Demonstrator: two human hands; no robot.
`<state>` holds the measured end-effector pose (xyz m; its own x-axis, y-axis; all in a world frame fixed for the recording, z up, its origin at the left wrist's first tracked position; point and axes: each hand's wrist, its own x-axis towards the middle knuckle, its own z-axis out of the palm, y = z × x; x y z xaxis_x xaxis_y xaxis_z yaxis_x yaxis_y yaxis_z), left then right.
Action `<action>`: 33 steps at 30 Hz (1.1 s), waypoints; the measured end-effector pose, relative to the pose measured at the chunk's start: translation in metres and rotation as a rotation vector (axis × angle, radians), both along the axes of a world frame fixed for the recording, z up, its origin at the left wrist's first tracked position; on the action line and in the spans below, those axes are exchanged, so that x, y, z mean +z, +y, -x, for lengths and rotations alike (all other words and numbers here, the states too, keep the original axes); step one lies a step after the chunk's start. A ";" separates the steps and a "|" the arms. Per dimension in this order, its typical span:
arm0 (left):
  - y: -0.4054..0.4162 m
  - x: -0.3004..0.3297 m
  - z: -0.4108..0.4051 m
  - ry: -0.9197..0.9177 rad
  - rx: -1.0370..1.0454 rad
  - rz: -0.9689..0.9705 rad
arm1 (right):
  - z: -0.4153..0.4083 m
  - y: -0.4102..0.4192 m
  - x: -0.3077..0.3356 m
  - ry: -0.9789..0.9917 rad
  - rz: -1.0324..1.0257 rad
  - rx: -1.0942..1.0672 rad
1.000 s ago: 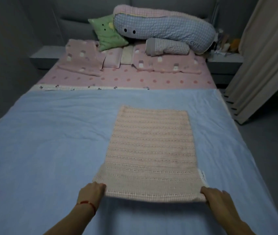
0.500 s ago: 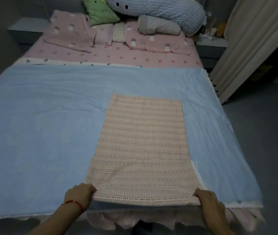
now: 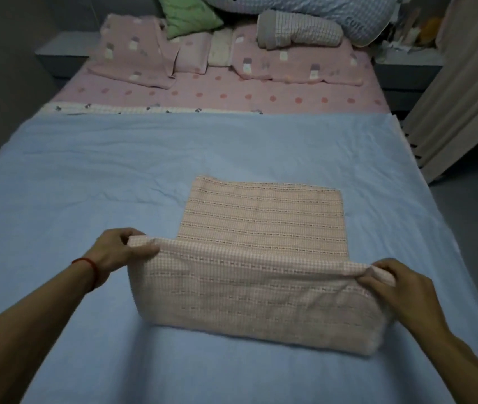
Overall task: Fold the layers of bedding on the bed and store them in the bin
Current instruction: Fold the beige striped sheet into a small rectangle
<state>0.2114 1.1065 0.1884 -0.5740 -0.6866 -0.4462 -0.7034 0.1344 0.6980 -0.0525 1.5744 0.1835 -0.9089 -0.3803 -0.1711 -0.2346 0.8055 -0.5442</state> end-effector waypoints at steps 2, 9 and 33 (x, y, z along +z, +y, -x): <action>-0.012 -0.029 0.036 0.074 0.114 0.032 | 0.041 -0.029 -0.014 -0.083 0.114 -0.050; -0.031 -0.208 0.099 -0.058 0.245 0.012 | 0.117 -0.082 -0.180 -0.263 0.124 -0.240; 0.049 -0.209 -0.025 -0.233 0.071 0.151 | -0.031 0.021 -0.196 -0.516 0.090 -0.461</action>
<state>0.2366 1.1560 -0.0208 -0.4158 -0.7902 -0.4502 -0.8540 0.1690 0.4920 -0.0210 1.5949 -0.0121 -0.7918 -0.0080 -0.6108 0.4274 0.7072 -0.5632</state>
